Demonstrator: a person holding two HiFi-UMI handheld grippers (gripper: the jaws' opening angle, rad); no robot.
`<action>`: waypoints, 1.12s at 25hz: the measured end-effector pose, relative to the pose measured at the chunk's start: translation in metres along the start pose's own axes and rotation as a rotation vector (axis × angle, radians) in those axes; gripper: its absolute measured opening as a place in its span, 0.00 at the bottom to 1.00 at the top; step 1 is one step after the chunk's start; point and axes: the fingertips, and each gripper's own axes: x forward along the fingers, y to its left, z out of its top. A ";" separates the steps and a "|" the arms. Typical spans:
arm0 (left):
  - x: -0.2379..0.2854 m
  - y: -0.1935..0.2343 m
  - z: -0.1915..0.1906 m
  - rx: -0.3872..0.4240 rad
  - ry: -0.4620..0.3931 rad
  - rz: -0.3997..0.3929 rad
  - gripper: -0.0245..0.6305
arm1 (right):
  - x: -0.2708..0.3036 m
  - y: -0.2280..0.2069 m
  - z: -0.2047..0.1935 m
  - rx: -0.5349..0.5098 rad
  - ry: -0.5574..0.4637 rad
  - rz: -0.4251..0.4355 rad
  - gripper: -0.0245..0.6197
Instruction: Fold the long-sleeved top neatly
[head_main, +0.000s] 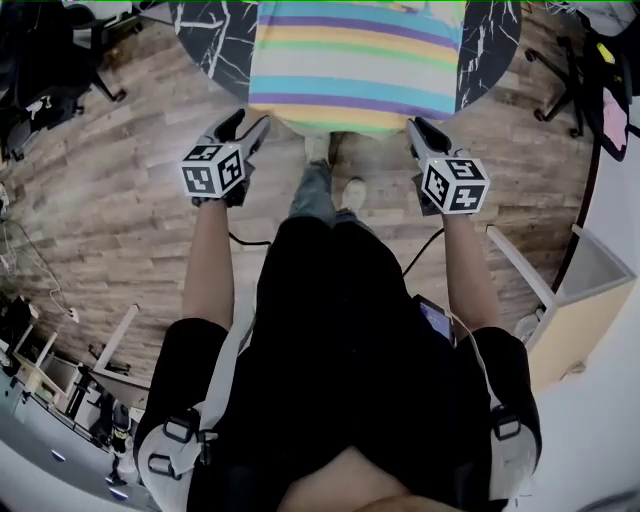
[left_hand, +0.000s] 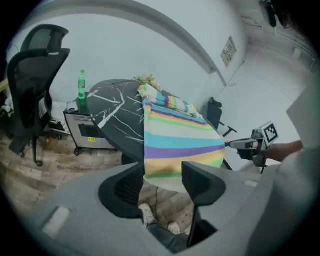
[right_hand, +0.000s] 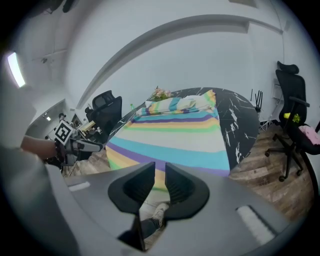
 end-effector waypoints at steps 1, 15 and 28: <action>0.001 0.001 -0.006 0.006 0.011 -0.009 0.42 | -0.001 0.000 -0.007 0.000 0.011 0.001 0.15; 0.054 0.001 -0.039 0.178 0.177 -0.247 0.56 | 0.011 -0.027 -0.106 0.101 0.138 0.131 0.31; 0.052 -0.017 -0.042 0.202 0.214 -0.381 0.23 | 0.032 -0.083 -0.086 0.098 0.163 0.173 0.54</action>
